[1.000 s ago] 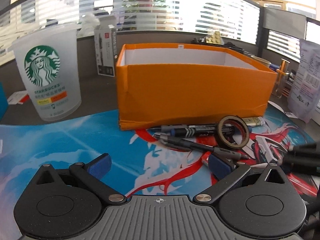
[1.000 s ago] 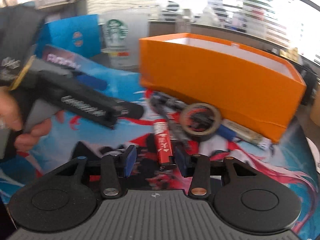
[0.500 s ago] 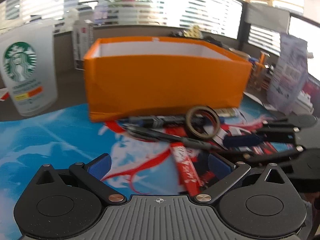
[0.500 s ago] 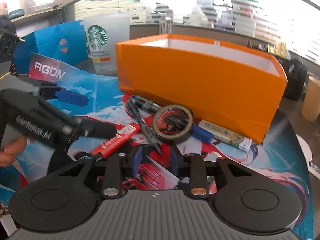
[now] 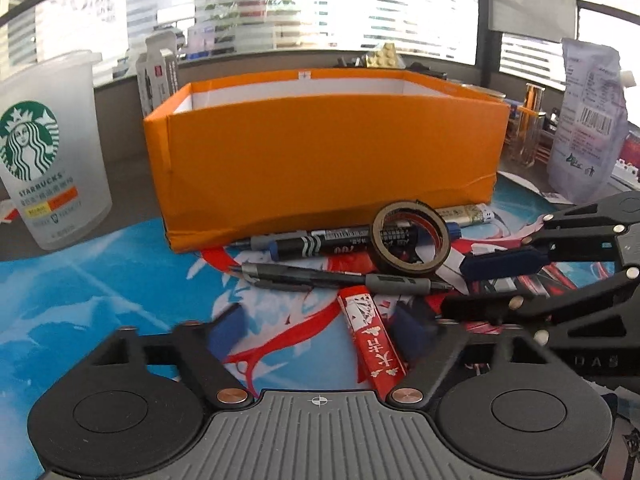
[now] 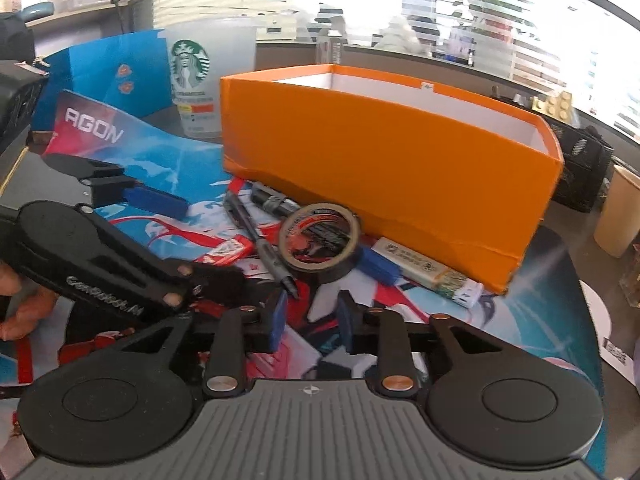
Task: Organize rigid objects
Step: 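Grasp the red marker with the left gripper while the right gripper grasps a black marker, then lift both markers and carry them over the orange box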
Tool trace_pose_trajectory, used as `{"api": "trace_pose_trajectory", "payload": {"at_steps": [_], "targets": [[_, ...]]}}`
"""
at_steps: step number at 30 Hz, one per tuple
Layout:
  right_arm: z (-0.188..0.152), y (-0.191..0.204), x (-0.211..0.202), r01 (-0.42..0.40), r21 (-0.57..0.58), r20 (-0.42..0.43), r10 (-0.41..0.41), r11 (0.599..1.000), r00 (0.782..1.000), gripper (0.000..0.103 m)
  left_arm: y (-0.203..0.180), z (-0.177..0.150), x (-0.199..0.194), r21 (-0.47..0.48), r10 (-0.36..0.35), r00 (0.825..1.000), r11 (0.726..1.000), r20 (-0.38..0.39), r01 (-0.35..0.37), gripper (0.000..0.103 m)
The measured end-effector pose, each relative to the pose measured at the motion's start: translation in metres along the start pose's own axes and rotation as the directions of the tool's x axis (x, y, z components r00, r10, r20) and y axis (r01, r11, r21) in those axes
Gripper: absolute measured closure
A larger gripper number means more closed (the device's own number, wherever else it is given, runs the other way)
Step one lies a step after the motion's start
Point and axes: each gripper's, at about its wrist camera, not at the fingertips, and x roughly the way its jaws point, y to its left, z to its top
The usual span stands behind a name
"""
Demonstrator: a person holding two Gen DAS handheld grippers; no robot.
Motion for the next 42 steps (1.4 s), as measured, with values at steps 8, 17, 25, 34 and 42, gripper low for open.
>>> {"api": "trace_pose_trajectory", "payload": {"at_steps": [8, 17, 25, 34, 42], "targets": [[0.014, 0.016, 0.017, -0.069, -0.069, -0.02, 0.068, 0.995, 0.997, 0.072, 0.007, -0.003, -0.008, 0.028, -0.029, 0.999, 0.999, 0.016, 0.029, 0.086], [0.03, 0.037, 0.035, -0.086, -0.087, -0.026, 0.084, 0.993, 0.996, 0.093, 0.034, -0.012, -0.02, -0.044, 0.009, 1.0, 0.999, 0.018, -0.009, 0.087], [0.029, 0.047, 0.022, -0.04, -0.069, 0.007, 0.04, 0.997, 0.999, 0.093, 0.047, -0.017, -0.033, -0.119, -0.011, 1.0, 0.993, 0.024, 0.014, 0.087], [0.04, 0.048, -0.01, -0.008, -0.067, 0.096, 0.014, 0.998, 0.995, 0.093, 0.05, -0.003, -0.06, -0.122, 0.006, 0.995, 0.993, 0.101, 0.006, 0.087], [0.052, 0.048, -0.027, 0.012, -0.081, 0.156, 0.001, 0.997, 0.988, 0.093, 0.045, 0.015, -0.076, -0.107, 0.009, 0.988, 0.994, 0.153, 0.008, 0.087]]}}
